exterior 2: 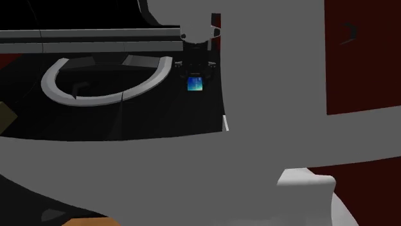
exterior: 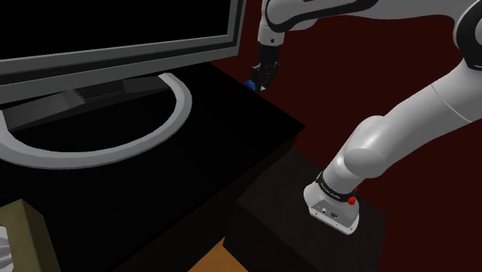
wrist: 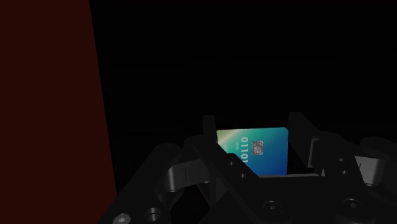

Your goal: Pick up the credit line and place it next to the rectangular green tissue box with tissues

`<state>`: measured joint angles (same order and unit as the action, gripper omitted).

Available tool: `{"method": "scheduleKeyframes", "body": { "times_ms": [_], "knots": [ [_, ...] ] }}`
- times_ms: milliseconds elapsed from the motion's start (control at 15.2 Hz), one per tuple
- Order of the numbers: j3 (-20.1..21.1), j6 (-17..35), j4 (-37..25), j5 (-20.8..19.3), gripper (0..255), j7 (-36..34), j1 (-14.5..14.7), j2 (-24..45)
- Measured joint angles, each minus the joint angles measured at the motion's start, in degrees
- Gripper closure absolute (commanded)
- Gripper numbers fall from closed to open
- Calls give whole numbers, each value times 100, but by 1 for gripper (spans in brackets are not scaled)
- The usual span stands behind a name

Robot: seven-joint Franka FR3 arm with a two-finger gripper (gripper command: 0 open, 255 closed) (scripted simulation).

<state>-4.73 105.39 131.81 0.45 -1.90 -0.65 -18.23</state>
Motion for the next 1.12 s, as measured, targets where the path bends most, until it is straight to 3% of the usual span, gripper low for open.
{"method": "scheduleKeyframes", "body": {
  "times_ms": [1122],
  "knots": [
    [4, -1334, -1172, -13, 255, -15, -6, -163]
  ]
}}
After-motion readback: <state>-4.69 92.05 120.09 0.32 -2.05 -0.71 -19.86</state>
